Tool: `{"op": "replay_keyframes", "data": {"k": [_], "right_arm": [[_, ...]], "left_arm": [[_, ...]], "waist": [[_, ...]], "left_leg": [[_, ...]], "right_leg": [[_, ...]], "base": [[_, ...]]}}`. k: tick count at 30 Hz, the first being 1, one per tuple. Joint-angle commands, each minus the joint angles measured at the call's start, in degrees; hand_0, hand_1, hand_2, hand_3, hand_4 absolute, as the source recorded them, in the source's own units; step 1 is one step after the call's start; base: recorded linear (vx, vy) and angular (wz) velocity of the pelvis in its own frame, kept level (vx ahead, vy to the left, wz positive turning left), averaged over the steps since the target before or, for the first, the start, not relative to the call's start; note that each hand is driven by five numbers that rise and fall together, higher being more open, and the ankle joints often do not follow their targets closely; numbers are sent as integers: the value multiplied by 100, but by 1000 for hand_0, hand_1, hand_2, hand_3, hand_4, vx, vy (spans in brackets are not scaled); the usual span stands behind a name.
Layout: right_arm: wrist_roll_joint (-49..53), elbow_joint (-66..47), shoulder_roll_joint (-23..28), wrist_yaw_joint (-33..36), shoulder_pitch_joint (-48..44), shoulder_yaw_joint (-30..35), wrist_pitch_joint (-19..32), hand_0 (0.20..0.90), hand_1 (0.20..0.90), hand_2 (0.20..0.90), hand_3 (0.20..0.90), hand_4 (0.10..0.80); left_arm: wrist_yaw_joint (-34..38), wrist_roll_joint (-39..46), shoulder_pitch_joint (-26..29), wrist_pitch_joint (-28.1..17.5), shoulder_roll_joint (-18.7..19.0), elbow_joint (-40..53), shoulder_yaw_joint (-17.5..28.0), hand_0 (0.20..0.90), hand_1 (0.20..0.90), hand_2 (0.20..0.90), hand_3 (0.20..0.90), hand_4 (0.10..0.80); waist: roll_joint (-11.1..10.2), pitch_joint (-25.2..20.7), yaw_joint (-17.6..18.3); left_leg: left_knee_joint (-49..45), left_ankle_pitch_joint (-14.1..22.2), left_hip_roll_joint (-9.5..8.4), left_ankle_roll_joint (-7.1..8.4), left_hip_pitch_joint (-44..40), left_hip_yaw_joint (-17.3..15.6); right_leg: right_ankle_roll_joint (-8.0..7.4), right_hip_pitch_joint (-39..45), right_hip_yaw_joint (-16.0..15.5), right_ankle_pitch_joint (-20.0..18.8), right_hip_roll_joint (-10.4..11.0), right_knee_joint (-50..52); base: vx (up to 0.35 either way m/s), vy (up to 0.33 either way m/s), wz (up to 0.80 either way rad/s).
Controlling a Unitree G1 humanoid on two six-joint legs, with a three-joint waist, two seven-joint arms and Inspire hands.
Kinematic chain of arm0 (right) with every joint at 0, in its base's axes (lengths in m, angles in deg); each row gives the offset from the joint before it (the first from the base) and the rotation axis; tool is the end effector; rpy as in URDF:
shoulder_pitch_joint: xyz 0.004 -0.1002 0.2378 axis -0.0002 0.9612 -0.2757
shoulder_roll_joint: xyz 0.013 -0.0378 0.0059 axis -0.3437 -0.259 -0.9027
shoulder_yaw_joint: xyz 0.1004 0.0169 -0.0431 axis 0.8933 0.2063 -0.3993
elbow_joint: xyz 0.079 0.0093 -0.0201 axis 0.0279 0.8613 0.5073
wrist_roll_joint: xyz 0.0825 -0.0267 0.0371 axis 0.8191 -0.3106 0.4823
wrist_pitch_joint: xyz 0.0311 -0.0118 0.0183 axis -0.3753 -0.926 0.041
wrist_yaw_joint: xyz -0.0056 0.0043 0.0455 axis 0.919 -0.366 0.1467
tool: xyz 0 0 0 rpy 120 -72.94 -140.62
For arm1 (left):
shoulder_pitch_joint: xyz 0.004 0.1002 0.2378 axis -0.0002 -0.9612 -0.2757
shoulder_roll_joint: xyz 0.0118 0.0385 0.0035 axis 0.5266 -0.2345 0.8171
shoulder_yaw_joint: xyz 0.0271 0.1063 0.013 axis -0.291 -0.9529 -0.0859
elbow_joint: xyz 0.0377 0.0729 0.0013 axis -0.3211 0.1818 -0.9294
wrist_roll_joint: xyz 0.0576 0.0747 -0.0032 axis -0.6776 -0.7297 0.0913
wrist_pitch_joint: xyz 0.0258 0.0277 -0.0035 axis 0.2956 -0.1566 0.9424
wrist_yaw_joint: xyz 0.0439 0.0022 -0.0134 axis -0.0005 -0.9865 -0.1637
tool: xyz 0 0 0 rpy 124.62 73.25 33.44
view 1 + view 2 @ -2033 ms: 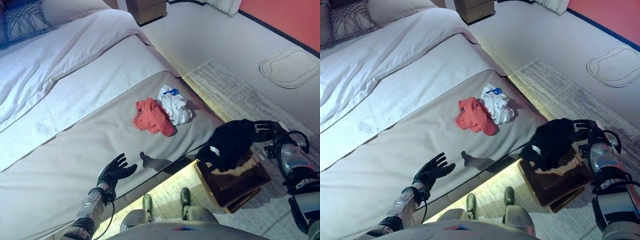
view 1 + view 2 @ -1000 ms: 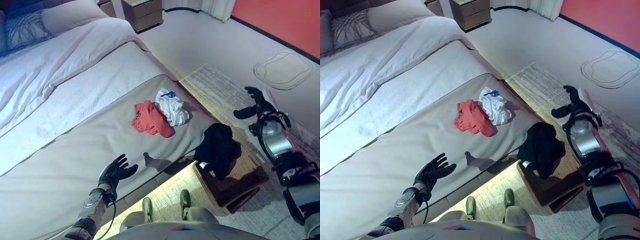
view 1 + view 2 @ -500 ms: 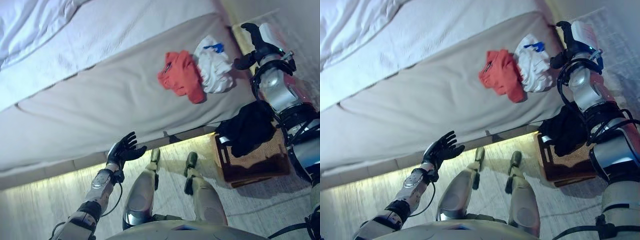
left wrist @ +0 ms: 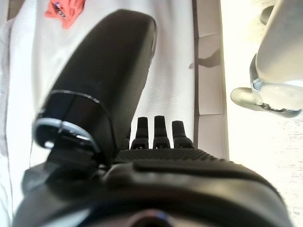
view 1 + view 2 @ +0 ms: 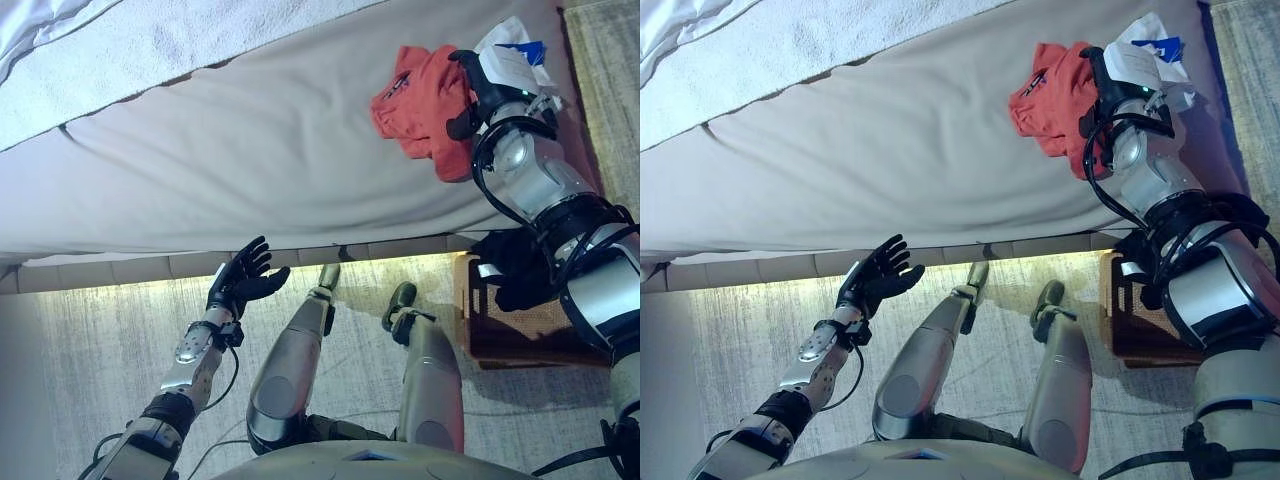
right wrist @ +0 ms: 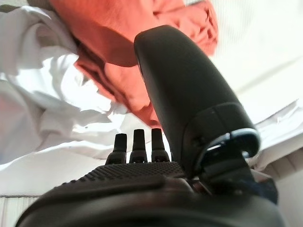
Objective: Pick up the clothes from the bed and place them into the basket
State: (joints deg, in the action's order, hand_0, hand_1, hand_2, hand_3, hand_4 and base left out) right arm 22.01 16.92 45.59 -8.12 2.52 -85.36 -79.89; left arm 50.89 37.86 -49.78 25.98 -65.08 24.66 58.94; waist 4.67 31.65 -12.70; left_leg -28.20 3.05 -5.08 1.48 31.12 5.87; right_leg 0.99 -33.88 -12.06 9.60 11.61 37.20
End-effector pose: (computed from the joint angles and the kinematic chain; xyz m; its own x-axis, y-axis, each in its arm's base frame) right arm 0.3561 -0.2303 0.2329 0.9638 -0.0770 0.2554 0.2646 0.1554 -0.9518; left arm 0.2003 0.2123 -0.0277 0.9707 -0.1036 -0.2170 0.0542 0.9734 -0.2225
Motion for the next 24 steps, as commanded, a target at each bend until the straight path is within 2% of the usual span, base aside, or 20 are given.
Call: {"op": "replay_keyframes", "data": {"k": [1,8,13,14,15,16,24], "right_arm": [[-354,125,254,-10,-932,-354,-43,900,900,900,900,800],[-93,1039,252,-277,-1380,-584,-126,900,900,900,900,800],[-61,1381,333,-525,-1594,-711,30,900,900,900,900,800],[-24,1408,342,-531,-1589,-722,55,858,858,858,851,751],[21,1381,354,-604,-1600,-718,40,375,375,375,288,188],[68,1372,370,-614,-1594,-724,77,300,300,300,200,100],[624,1135,499,-221,-1414,-471,556,300,300,300,200,100]], "left_arm": [[-2,420,-420,-290,297,774,49,900,900,900,900,800],[-12,750,-638,-286,539,1705,88,900,900,900,900,800],[104,849,-745,-196,669,2150,119,900,900,900,900,800],[116,861,-759,-189,682,2185,118,900,900,900,900,800],[125,912,-788,-165,720,2243,130,900,900,900,900,800],[108,920,-819,-158,726,2276,158,900,900,900,900,800],[95,989,-953,-105,861,2436,197,900,900,900,900,800]], "waist": [[83,-185,-118],[318,-185,-325],[425,-185,-391],[432,-185,-395],[433,-185,-402],[432,-185,-404],[357,-185,-365]], "left_leg": [[-973,889,-97,-228,482,-439],[-1413,924,-170,-346,1310,-410],[-1837,1042,-184,-417,1768,-436],[-1885,1052,-187,-421,1821,-432],[-1954,1070,-185,-423,1895,-431],[-1996,1075,-191,-422,1943,-422],[-1965,1089,-145,-402,1830,-420]], "right_leg": [[142,80,-313,419,-216,355],[161,-832,-300,446,-181,820],[177,-1306,-309,493,-124,1167],[175,-1353,-304,494,-124,1194],[177,-1417,-304,499,-130,1235],[178,-1459,-298,491,-143,1253],[162,-1303,-332,433,-211,1130]], "base": [[20,-9,8],[-20,-32,10],[-29,-18,5],[-26,-27,3],[-26,-29,5],[-31,-25,7],[-12,-1,-1]]}}
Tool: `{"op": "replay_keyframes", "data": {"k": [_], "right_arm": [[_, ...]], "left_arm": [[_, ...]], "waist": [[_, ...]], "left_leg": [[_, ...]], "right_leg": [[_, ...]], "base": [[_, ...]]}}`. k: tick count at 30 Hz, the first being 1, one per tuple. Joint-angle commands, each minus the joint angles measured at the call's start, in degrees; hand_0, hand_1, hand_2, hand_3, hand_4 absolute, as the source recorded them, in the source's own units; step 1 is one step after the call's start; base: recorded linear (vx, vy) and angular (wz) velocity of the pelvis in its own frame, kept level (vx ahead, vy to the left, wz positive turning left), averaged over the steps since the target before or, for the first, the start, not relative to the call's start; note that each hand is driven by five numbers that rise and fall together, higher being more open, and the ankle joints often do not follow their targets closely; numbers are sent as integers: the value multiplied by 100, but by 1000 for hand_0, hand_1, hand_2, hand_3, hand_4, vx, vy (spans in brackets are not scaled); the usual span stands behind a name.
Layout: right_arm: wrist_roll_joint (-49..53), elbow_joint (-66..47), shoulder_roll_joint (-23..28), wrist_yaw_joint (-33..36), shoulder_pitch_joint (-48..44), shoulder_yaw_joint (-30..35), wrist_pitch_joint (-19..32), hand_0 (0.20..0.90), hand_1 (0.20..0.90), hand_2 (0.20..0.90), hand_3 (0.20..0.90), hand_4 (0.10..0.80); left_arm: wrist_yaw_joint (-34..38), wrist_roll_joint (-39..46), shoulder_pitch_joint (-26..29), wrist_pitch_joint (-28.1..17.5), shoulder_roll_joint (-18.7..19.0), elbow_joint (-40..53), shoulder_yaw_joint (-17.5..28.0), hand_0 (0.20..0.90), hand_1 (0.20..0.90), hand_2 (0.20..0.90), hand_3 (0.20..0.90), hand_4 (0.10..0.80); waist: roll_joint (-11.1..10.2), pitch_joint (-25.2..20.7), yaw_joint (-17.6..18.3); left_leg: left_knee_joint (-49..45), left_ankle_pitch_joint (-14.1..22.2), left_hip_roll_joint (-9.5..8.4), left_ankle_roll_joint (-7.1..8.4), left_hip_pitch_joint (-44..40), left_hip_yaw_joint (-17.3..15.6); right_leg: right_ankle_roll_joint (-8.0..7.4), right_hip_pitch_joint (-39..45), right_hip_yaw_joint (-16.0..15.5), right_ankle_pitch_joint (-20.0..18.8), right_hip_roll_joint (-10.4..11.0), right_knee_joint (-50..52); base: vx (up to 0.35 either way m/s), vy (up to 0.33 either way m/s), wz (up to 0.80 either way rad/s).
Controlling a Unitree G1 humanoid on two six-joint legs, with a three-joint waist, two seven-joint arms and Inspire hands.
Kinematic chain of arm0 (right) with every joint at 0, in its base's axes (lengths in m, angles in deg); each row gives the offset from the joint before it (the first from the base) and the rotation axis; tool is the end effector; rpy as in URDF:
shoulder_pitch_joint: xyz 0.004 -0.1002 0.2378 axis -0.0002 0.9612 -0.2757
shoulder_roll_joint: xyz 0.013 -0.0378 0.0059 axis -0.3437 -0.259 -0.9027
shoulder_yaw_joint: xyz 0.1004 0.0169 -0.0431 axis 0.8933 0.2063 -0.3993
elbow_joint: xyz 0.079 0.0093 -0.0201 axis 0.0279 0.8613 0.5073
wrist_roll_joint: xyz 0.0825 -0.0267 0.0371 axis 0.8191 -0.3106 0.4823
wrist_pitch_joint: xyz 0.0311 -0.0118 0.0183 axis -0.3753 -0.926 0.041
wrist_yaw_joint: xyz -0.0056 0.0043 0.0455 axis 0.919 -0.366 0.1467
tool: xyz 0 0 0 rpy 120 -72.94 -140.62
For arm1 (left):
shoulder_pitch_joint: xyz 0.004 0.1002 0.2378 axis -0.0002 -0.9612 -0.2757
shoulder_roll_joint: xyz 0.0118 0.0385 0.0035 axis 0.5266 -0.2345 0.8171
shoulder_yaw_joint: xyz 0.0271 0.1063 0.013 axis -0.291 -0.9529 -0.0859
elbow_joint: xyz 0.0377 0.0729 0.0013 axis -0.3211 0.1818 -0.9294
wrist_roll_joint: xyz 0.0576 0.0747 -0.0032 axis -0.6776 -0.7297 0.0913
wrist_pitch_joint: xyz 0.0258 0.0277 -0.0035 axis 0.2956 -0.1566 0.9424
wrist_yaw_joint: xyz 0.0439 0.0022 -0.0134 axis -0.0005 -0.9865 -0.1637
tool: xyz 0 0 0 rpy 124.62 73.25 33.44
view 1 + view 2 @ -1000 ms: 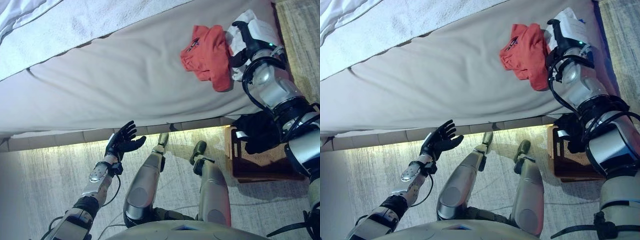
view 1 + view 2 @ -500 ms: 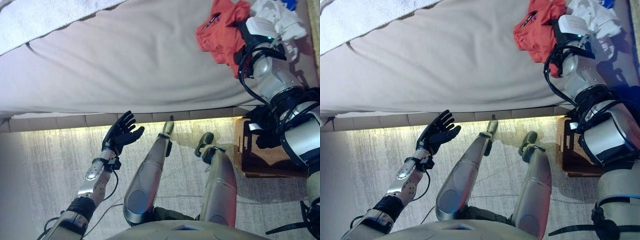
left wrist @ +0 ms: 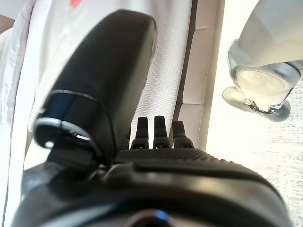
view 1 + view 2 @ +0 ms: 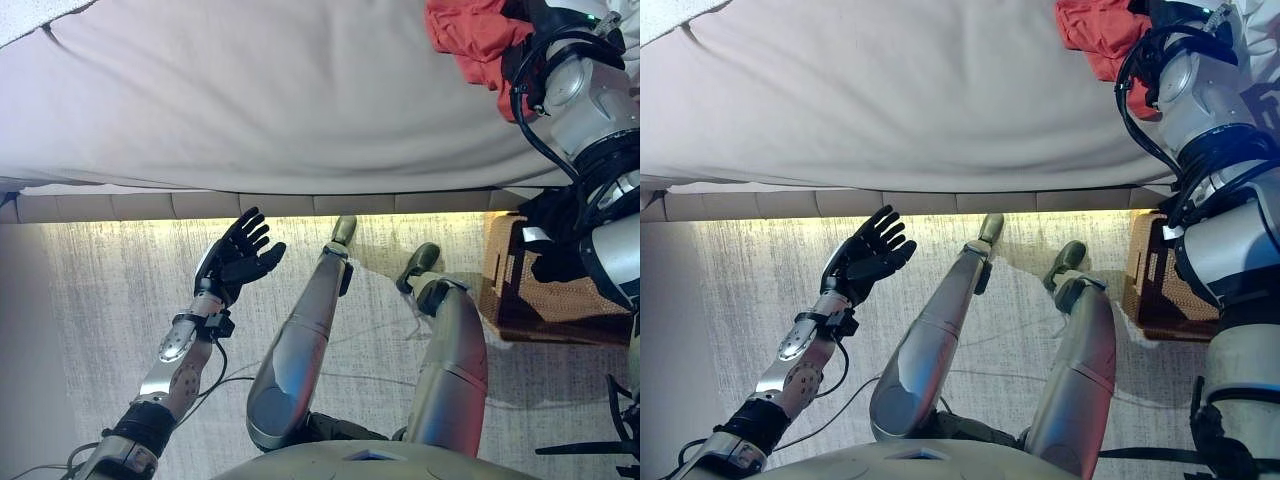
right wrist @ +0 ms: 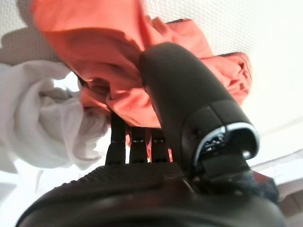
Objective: Pick up the clothes from the bed and place them into the basket
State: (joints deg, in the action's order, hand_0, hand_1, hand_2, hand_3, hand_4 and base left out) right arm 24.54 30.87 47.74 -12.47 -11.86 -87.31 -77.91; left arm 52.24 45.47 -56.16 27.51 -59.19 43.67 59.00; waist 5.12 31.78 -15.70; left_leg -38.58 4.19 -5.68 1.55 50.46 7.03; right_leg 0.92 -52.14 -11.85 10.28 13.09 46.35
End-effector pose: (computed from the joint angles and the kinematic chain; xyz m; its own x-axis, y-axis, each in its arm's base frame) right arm 0.3567 -0.2535 0.3013 0.9287 -0.2069 0.3076 0.3422 0.1593 -0.9260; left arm 0.1910 0.2181 0.0042 0.9884 -0.1372 -0.0652 0.1102 0.9430 -0.3141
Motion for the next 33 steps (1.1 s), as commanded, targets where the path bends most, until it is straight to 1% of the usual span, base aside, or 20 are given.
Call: {"op": "replay_keyframes", "data": {"k": [1,3,5,7,8,10,12,13,15,17,18,20,23,27,29,32,33], "right_arm": [[407,-274,273,218,32,-211,413,300,300,300,200,100],[535,-288,263,243,71,-130,535,300,300,300,200,100],[970,-421,240,166,292,124,786,300,300,300,200,100],[1598,-505,115,-52,451,411,794,300,300,300,200,100],[1728,-483,87,-165,498,529,826,300,300,300,200,100],[2425,-402,27,-364,679,917,981,300,300,300,200,100],[2749,-283,51,-520,755,1162,1194,300,300,300,200,100],[2749,-283,51,-520,758,1164,1195,300,300,300,200,100],[2963,-256,134,-644,801,1381,1367,300,300,300,200,100],[3142,-315,173,-640,870,1519,1480,300,300,300,200,100],[3229,-351,203,-667,901,1575,1499,300,300,300,200,100],[3427,-412,257,-705,955,1654,1542,300,300,300,200,100],[3803,-682,429,-935,1236,1874,1505,300,300,300,200,100],[3990,-986,608,-1192,1584,2110,1425,300,300,300,200,100],[4064,-1199,709,-1197,1749,2198,1341,300,300,300,200,100],[4146,-1566,869,-1213,2110,2423,1318,300,300,300,200,100],[4143,-1575,871,-1212,2129,2438,1316,300,300,300,200,100]], "left_arm": [[-63,241,-322,-264,276,500,194,900,900,900,900,800],[-98,259,-331,-283,266,425,179,900,900,900,900,800],[-134,321,-365,-282,292,343,162,900,900,900,900,800],[-198,280,-355,-290,203,139,186,900,900,900,900,800],[-228,271,-342,-301,187,67,197,900,900,900,900,800],[-251,106,-315,-295,141,-55,238,900,900,900,900,800],[-244,-80,-277,-313,125,-193,250,900,900,900,900,800],[-244,-81,-279,-313,126,-193,248,900,900,900,900,800],[-232,-126,-221,-289,118,-367,274,900,900,900,900,800],[-243,-199,-226,-294,78,-527,277,900,900,900,900,800],[-252,-245,-215,-300,50,-641,274,900,900,900,900,800],[-265,-328,-215,-308,12,-795,275,900,900,900,900,800],[-227,-515,-272,-236,-65,-1063,312,900,900,900,900,800],[-211,-1011,-320,-169,-209,-1507,289,900,900,900,900,800],[-160,-1159,-317,-167,-254,-1666,274,900,900,900,900,800],[-92,-1251,-265,-157,-306,-1873,296,900,900,900,900,800],[-92,-1252,-264,-158,-301,-1875,290,900,900,900,900,800]], "waist": [[304,-199,-59],[294,-199,-45],[265,-199,-10],[206,-199,21],[190,-199,29],[112,-199,44],[31,-199,57],[31,-199,56],[-56,-216,99],[-134,-390,148],[-178,-507,188],[-256,-662,238],[-432,-1045,392],[-639,-1583,615],[-710,-1821,751],[-790,-2092,948],[-794,-2091,935]], "left_leg": [[-900,978,-81,-405,-168,-540],[-840,973,-71,-393,-300,-552],[-736,908,-20,-341,-558,-575],[-536,847,-3,-308,-895,-560],[-466,817,8,-295,-991,-550],[-185,713,32,-246,-1393,-533],[169,646,67,-217,-1877,-551],[175,644,68,-216,-1883,-550],[493,583,100,-183,-2401,-562],[757,561,140,-164,-2755,-577],[919,399,151,-178,-2834,-591],[1110,390,184,-170,-3087,-616],[1548,388,293,-157,-3662,-755],[2159,376,379,-154,-4329,-976],[2430,353,433,-148,-4585,-1075],[2650,342,478,-158,-4831,-1240],[2657,341,479,-158,-4840,-1246]], "right_leg": [[167,592,-357,362,-370,180],[170,722,-364,360,-376,121],[159,994,-383,354,-367,14],[168,1343,-384,377,-381,-118],[164,1439,-381,378,-381,-171],[155,1842,-390,359,-386,-432],[136,2315,-403,310,-371,-765],[136,2322,-404,308,-373,-771],[108,2841,-398,230,-379,-1160],[95,3216,-377,149,-432,-1545],[129,3311,-403,-13,-440,-1760],[102,3582,-366,-82,-478,-2062],[33,4195,-298,-228,-544,-2720],[-94,4852,-164,-459,-634,-3471],[-151,5023,-67,-553,-673,-3669],[-195,5168,78,-600,-745,-3802],[-195,5172,84,-602,-747,-3807]], "base": [[-22,25,-8],[-12,33,-6],[2,61,-7],[19,41,-7],[18,30,-10],[36,31,-9],[42,29,-6],[38,25,-9],[54,39,-14],[42,60,-12],[18,62,-10],[56,43,-10],[130,34,-17],[164,30,-25],[122,39,-26],[59,22,-26],[46,12,-28]]}}
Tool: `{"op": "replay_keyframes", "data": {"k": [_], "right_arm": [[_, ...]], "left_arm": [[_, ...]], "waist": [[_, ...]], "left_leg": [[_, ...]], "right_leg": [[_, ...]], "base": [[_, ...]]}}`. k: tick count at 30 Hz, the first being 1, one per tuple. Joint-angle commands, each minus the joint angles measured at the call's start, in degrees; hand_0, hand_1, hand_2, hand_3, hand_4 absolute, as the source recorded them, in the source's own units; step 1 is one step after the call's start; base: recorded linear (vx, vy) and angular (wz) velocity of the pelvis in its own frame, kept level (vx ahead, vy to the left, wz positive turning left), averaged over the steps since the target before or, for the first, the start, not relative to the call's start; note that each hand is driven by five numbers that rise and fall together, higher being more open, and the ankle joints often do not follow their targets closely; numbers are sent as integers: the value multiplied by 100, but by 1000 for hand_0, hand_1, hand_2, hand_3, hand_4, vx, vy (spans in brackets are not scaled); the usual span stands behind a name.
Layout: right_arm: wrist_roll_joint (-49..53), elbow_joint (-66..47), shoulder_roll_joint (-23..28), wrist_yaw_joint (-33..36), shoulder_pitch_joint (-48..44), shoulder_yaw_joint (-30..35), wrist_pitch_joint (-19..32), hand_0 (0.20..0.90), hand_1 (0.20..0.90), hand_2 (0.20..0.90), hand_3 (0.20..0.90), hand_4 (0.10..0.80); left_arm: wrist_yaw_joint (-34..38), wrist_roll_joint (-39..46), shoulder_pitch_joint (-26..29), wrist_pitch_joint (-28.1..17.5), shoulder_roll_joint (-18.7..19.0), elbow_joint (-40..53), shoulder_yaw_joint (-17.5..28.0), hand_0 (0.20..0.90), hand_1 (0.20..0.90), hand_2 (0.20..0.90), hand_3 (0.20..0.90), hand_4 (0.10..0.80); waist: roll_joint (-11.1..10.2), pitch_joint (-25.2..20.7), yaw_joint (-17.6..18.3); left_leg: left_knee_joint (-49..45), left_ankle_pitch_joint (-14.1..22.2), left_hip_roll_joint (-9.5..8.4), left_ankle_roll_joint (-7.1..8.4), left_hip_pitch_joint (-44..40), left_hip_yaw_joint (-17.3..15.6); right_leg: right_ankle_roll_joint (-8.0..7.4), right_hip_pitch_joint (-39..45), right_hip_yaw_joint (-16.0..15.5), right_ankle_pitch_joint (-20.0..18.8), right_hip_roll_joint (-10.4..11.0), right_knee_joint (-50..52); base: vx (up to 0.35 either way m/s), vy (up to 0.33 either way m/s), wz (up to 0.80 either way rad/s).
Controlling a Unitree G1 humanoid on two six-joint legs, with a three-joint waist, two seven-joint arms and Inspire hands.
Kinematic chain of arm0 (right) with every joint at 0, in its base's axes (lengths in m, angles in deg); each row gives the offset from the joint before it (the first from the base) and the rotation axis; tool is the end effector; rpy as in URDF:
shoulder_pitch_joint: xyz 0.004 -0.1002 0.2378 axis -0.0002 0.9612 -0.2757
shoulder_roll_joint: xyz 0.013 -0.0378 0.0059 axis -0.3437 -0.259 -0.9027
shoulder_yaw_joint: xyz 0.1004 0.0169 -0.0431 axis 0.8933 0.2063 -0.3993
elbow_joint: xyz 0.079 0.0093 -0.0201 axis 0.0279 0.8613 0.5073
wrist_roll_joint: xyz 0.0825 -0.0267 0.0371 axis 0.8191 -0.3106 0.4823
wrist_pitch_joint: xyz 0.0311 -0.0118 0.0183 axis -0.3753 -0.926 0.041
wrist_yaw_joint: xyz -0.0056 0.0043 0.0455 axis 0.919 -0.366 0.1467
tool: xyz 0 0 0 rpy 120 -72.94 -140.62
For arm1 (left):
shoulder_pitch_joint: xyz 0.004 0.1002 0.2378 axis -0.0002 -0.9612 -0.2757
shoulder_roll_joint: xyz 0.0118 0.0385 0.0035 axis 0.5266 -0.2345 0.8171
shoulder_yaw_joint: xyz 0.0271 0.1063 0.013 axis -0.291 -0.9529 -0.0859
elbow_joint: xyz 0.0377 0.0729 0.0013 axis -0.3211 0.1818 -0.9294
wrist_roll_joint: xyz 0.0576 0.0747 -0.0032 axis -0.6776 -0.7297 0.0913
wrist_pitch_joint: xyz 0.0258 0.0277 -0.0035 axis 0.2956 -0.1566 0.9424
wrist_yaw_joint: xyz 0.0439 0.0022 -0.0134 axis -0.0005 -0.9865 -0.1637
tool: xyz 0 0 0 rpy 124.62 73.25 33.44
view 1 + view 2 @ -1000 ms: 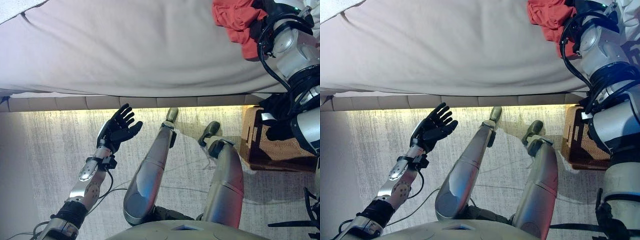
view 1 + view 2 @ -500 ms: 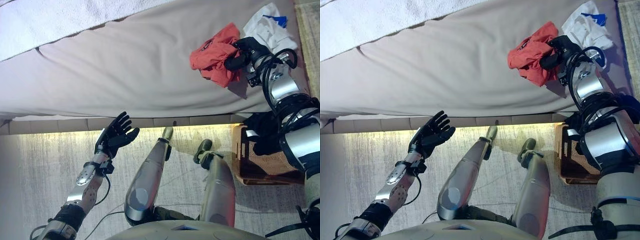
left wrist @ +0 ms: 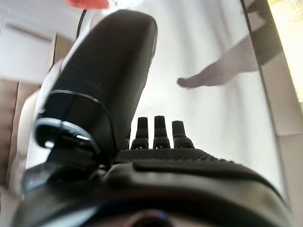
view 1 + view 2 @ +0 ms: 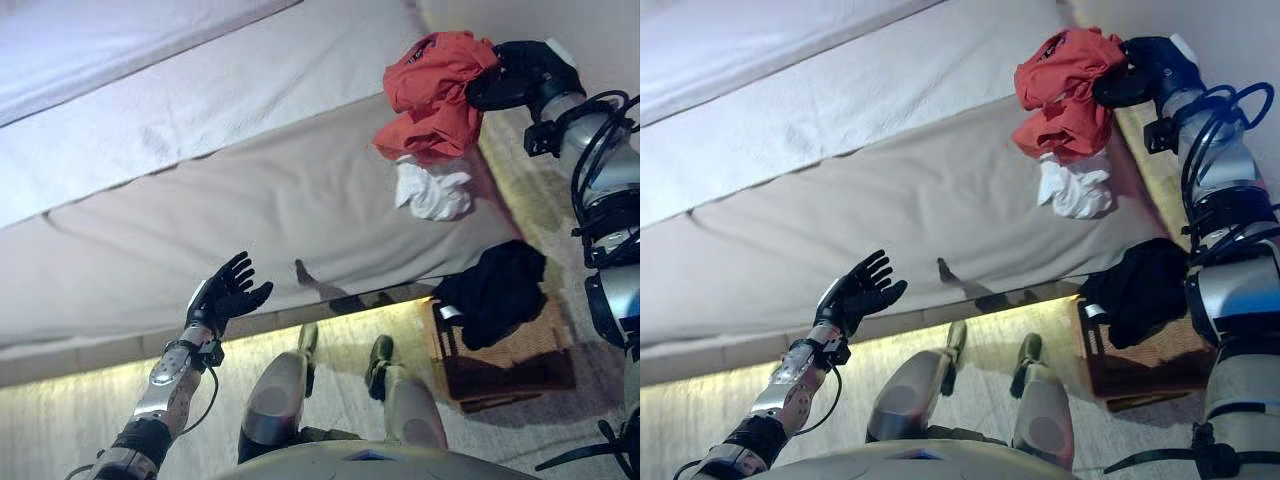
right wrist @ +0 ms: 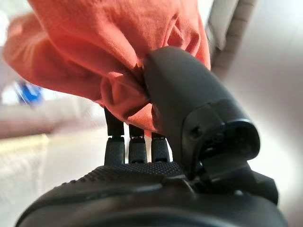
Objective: Pick up the clothes from the bed and place them into the basket
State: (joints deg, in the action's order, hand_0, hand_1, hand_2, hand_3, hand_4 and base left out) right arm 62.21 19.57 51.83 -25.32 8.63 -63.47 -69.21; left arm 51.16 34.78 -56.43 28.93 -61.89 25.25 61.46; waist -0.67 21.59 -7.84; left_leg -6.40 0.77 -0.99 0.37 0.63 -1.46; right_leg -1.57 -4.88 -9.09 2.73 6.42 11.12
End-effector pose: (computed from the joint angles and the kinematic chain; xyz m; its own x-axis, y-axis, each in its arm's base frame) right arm 0.3312 -0.2966 0.2508 0.9804 -0.0363 0.1939 0.1228 0.8813 -0.4563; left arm 0.1675 0.2381 -0.0409 0.9346 -0.0406 -0.3534 -0.0093 0.9903 -0.1384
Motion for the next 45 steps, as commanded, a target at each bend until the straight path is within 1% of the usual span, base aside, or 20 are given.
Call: {"op": "replay_keyframes", "data": {"k": [1,6,11,12,14,16,17,20,26,31,36,39,45], "right_arm": [[333,-725,553,83,316,189,390,300,300,300,200,100],[133,-1246,683,92,1162,749,283,300,300,300,200,100],[-119,-1608,568,27,2342,1313,150,300,300,300,200,100],[-128,-1612,553,21,2414,1342,155,300,300,300,200,100],[-130,-1700,423,38,2845,1529,87,300,300,300,200,100],[-192,-1675,312,7,3138,1665,77,300,300,300,200,100],[-263,-1626,209,-29,3422,1751,51,300,300,300,200,100],[-542,-1435,79,16,3837,1875,24,300,300,300,200,100],[-1083,-1040,-94,64,4538,2110,215,300,300,300,200,100],[-1387,-560,-234,168,4682,2094,362,300,300,300,200,100],[-1493,-7,-331,278,4593,2013,492,300,300,300,200,100],[-1462,274,-419,337,4541,1970,538,300,300,300,200,100],[-1353,630,-592,533,4458,1944,645,300,300,300,200,100]], "left_arm": [[26,-249,-184,-311,-86,-205,101,900,900,900,900,800],[-69,-356,10,-380,-259,-667,279,900,900,900,900,800],[-64,-528,194,-463,-404,-949,384,900,900,900,900,800],[-66,-536,204,-471,-406,-968,387,900,900,900,900,800],[-56,-573,278,-472,-416,-1051,425,900,900,900,900,800],[-71,-606,333,-473,-416,-1112,458,900,900,900,900,800],[-68,-641,405,-456,-419,-1160,493,900,900,900,900,800],[-32,-676,499,-462,-408,-1161,494,900,900,900,900,800],[84,-591,636,-400,-398,-1076,495,900,900,900,900,800],[69,-668,727,-379,-395,-1046,367,900,900,900,900,800],[1,-679,788,-339,-367,-1004,257,900,900,900,900,800],[-105,-633,799,-383,-331,-1077,216,900,900,900,900,800],[-258,-585,848,-423,-311,-1186,170,900,900,900,900,800]], "waist": [[-247,-1165,277],[-328,-1375,617],[-374,-1518,973],[-376,-1526,996],[-373,-1561,1139],[-374,-1574,1217],[-367,-1567,1324],[-367,-1554,1479],[-320,-1505,1731],[-234,-1403,1808],[-77,-1310,1811],[33,-1285,1798],[151,-1243,1752]], "left_leg": [[-553,734,52,-48,32,-483],[-397,772,151,-63,-182,-719],[89,652,238,-44,-485,-947],[127,641,245,-43,-506,-966],[281,601,268,-40,-585,-1046],[364,583,281,-40,-634,-1099],[401,577,295,-40,-672,-1169],[399,613,312,-48,-711,-1313],[299,701,323,-90,-739,-1548],[203,777,330,-114,-737,-1639],[167,798,329,-122,-721,-1707],[233,762,306,-114,-729,-1682],[345,705,285,-85,-697,-1625]], "right_leg": [[41,518,-109,152,-106,-312],[-6,606,174,62,-174,-498],[-133,648,522,-162,-246,-804],[-140,649,545,-175,-254,-823],[-170,623,663,-222,-300,-873],[-187,600,738,-255,-329,-896],[-203,576,818,-280,-360,-905],[-221,525,973,-306,-406,-906],[-230,436,1238,-331,-494,-861],[-255,374,1281,-367,-497,-832],[-265,324,1280,-363,-492,-791],[-270,333,1274,-368,-493,-815],[-273,334,1234,-367,-489,-900]], "base": [[24,15,-30],[-23,27,-29],[-82,6,-38],[-74,-7,-34],[-69,-8,-29],[-60,-16,-29],[-57,-25,-29],[-64,-36,-28],[-43,-44,-35],[-64,-68,-23],[-42,-67,-10],[-18,-44,-5],[-32,-27,1]]}}
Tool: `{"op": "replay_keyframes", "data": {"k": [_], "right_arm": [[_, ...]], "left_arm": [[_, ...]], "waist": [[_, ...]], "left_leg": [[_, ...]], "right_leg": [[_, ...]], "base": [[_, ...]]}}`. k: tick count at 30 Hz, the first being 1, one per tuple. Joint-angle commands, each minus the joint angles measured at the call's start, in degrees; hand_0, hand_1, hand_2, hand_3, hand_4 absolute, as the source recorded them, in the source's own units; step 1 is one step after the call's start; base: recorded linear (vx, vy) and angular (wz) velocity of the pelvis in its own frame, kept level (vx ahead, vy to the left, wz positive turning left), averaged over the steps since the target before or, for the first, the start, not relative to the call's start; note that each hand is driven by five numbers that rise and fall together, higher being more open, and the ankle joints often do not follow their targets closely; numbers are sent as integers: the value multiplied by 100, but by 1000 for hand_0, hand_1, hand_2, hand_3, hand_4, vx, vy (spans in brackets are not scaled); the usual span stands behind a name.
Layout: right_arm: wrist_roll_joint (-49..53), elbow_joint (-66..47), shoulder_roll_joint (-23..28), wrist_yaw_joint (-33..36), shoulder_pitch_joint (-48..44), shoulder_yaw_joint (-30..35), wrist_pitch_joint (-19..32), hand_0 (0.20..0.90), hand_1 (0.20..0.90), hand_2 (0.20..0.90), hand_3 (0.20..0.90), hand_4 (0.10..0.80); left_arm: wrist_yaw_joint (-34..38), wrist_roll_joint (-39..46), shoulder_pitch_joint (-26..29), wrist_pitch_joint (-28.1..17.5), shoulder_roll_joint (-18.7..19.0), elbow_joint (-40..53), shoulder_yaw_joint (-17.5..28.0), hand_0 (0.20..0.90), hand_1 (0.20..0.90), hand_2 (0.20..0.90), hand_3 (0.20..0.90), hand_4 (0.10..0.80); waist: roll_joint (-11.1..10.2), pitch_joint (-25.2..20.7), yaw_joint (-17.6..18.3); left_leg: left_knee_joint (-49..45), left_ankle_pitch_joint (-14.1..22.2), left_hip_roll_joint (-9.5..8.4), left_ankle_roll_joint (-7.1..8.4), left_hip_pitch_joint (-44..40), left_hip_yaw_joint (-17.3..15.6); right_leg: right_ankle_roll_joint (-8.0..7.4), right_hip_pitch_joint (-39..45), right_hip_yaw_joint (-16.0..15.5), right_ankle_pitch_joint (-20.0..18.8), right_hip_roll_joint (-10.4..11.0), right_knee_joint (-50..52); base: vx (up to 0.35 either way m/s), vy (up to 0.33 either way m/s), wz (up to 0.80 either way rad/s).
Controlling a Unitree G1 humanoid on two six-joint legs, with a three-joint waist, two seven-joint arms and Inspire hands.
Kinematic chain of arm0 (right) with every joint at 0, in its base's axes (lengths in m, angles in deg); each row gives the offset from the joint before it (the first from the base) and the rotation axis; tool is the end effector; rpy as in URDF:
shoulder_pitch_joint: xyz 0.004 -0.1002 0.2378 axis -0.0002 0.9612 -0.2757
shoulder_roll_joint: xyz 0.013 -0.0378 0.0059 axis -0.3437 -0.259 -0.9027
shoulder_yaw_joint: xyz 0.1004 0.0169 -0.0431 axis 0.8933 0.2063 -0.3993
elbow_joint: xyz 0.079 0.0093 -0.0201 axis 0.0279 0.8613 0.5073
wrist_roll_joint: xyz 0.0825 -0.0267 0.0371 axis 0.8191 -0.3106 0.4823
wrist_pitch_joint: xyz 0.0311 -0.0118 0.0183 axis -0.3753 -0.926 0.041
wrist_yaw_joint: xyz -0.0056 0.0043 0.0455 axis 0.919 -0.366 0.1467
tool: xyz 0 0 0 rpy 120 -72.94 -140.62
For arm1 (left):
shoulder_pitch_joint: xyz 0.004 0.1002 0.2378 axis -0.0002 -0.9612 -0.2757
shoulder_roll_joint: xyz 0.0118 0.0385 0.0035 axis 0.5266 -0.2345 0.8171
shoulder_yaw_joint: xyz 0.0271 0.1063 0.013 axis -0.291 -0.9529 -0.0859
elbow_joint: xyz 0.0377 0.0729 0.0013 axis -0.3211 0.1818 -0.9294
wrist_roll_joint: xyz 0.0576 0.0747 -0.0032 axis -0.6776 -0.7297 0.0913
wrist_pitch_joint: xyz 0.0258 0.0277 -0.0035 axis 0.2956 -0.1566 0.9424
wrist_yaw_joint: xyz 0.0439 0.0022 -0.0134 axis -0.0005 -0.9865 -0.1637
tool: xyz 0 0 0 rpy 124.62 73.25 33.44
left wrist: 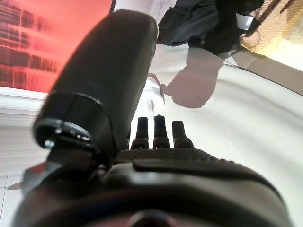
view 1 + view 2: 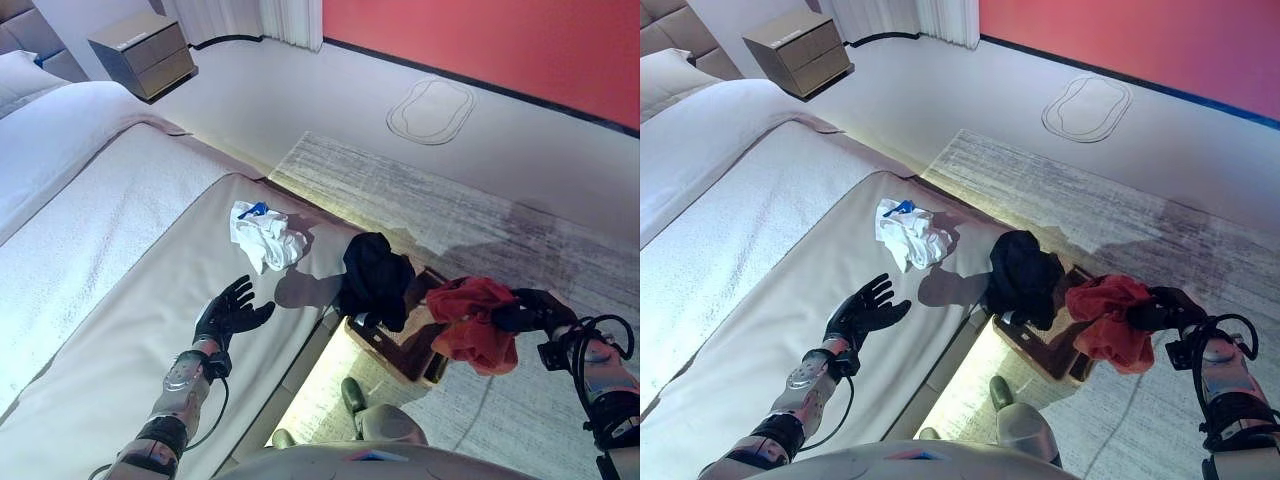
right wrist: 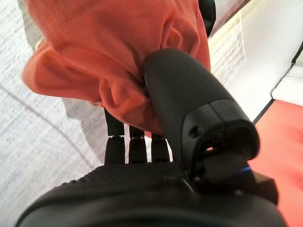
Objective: Pick up the clothes from the bed and place them into the basket
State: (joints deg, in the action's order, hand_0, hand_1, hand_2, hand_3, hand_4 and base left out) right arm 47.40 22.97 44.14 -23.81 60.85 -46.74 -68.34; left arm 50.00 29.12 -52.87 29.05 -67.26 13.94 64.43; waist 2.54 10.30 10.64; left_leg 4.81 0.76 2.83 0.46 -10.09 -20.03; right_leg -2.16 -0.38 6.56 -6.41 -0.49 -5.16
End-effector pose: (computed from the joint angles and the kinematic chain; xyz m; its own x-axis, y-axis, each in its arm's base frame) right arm 0.1716 -0.3608 0.0096 0.7528 -0.3670 -0.5464 0.0414 0.8549 -0.5172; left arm 0.1673 0.2280 -0.0605 0.8915 -0.0209 -0.4525 -0.0386 0.9918 -0.1219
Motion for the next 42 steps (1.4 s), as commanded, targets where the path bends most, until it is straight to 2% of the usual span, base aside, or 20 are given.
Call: {"op": "replay_keyframes", "data": {"k": [1,10,11,12,13,32,34,38,42], "right_arm": [[126,307,159,408,-783,260,568,300,300,300,200,100],[75,286,125,497,-892,151,538,300,300,300,200,100],[59,281,114,502,-885,142,506,465,465,465,392,292],[37,282,95,536,-877,130,498,655,655,655,615,515],[38,300,89,546,-882,120,496,900,900,900,900,800],[-86,126,-15,580,-985,-68,369,900,900,900,900,800],[-38,113,-23,625,-933,-68,475,900,900,900,900,800],[-28,-269,6,783,-890,-3,643,900,900,900,900,800],[-455,-1299,103,1270,-1040,-135,517,900,900,900,900,800]], "left_arm": [[-149,-19,491,-451,220,-68,-137,900,900,900,900,800],[-174,2,520,-485,205,-158,-165,900,900,900,900,800],[-174,6,519,-494,204,-173,-158,900,900,900,900,800],[-179,-1,519,-494,201,-173,-150,900,900,900,900,800],[-184,11,524,-496,203,-168,-145,900,900,900,900,800],[-191,45,533,-479,159,-147,-148,900,900,900,900,800],[-165,42,521,-468,158,-125,-125,900,900,900,900,800],[-145,18,435,-459,167,-113,-69,900,900,900,900,800],[-80,33,384,-424,167,-64,-42,900,900,900,900,800]], "waist": [[-161,-105,-99],[-134,-98,-141],[-133,-110,-149],[-131,-111,-161],[-129,-110,-172],[-155,-96,-252],[-161,-88,-271],[-175,-92,-287],[-202,-92,-316]], "left_leg": [[-764,701,-97,-90,379,230],[-659,619,-99,-35,443,283],[-634,603,-101,-27,445,297],[-611,588,-107,-23,448,320],[-594,575,-110,-19,449,339],[-583,539,-104,26,483,481],[-563,527,-102,27,477,504],[-525,518,-108,22,438,556],[-544,523,-112,21,437,635]], "right_leg": [[-212,-119,-337,548,199,719],[-189,-152,-349,535,160,618],[-191,-145,-351,532,156,599],[-191,-140,-354,529,152,582],[-190,-138,-357,527,147,569],[-154,-112,-421,555,160,539],[-154,-100,-445,553,169,533],[-143,-50,-488,568,175,531],[-124,-35,-546,608,178,581]], "base": [[-53,-39,4],[-14,-12,3],[0,0,0],[1,-29,4],[-7,-29,4],[15,-1,3],[8,5,2],[32,7,4],[6,0,1]]}}
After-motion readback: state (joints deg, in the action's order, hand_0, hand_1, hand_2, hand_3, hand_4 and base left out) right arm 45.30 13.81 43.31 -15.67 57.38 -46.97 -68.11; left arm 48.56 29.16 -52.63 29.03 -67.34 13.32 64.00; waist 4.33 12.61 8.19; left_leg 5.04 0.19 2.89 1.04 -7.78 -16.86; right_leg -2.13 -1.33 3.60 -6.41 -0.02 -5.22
